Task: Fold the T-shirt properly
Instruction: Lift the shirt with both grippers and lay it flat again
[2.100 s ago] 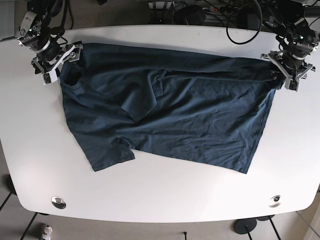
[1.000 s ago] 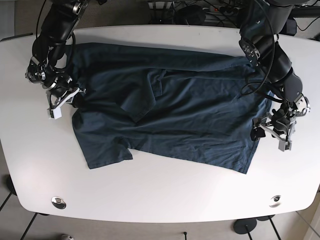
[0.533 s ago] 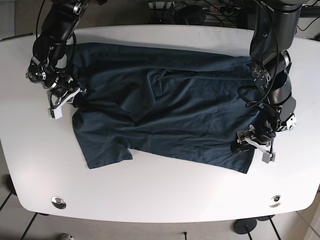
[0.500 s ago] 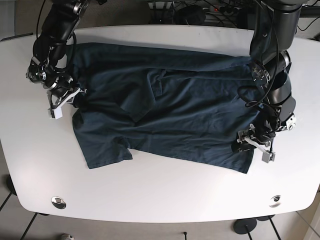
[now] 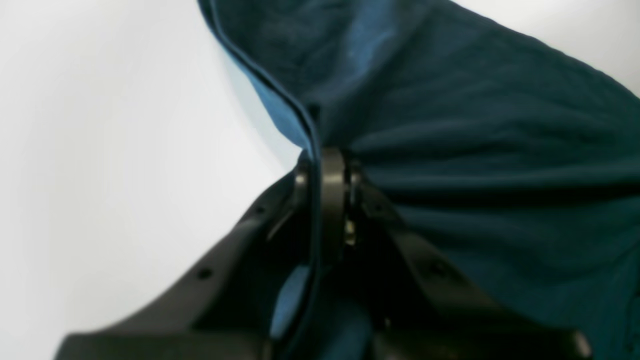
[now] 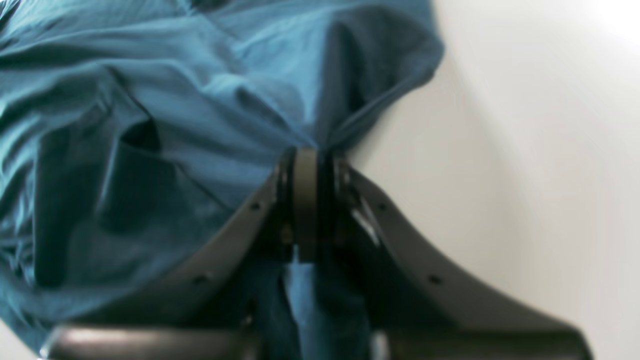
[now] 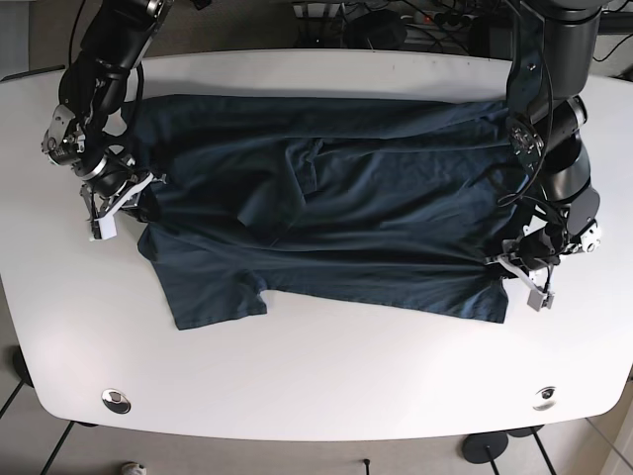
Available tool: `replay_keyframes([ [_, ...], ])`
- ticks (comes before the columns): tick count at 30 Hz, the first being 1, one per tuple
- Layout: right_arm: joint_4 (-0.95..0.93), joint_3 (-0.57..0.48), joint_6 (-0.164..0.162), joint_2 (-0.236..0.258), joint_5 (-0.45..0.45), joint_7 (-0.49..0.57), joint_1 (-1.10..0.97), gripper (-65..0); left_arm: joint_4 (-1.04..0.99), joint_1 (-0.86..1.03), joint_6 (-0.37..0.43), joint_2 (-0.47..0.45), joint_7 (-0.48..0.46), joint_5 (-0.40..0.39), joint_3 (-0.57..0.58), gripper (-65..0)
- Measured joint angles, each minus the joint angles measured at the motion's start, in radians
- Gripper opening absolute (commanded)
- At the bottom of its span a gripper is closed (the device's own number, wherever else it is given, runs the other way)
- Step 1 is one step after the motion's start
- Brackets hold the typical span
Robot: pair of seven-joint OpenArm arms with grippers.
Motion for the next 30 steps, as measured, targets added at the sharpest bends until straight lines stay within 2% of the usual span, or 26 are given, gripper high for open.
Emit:
replay_keyframes([
  [4, 0.082, -0.002, 0.005, -0.002, 0.014, -0.046, -0.030, -62.9, 0.341, 0.170, -0.003, 0.032, 0.077, 0.029, -0.025, -65.0],
  [7, 0.098, -0.004, 0.007, -0.004, 0.009, -0.047, -0.025, -62.9, 0.563, 0.236, -0.002, 0.095, 0.076, 0.028, -0.018, -65.0],
  [11, 0.062, -0.077, 0.003, 0.024, -0.005, -0.051, 0.046, -62.9, 0.653, 0.229, -0.003, 0.100, 0.073, 0.016, -0.018, -65.0],
  [13, 0.032, -0.117, 0.004, 0.040, 0.003, -0.044, 0.117, -62.9, 0.686, 0.211, 0.000, 0.100, 0.132, 0.027, -0.020, -65.0],
  [18, -0.096, -0.229, 0.003, 0.102, -0.006, -0.053, 0.326, -62.9, 0.699, 0.055, 0.000, 0.100, 0.158, 0.030, 0.024, -65.0],
  [22, -0.250, -0.296, 0.003, 0.153, -0.005, -0.045, 0.563, -62.9, 0.697, -0.108, 0.000, 0.097, 0.196, 0.032, 0.090, -65.0],
  [25, -0.400, -0.383, 0.002, 0.192, -0.010, -0.038, 0.772, -62.9, 0.630, -0.274, 0.000, 0.094, 0.195, 0.031, 0.128, -65.0],
  [30, -0.610, -0.544, 0.003, 0.228, -0.005, 0.070, 1.130, -62.9, 0.495, -0.564, 0.000, 0.075, 0.190, 0.031, 0.131, -65.0],
])
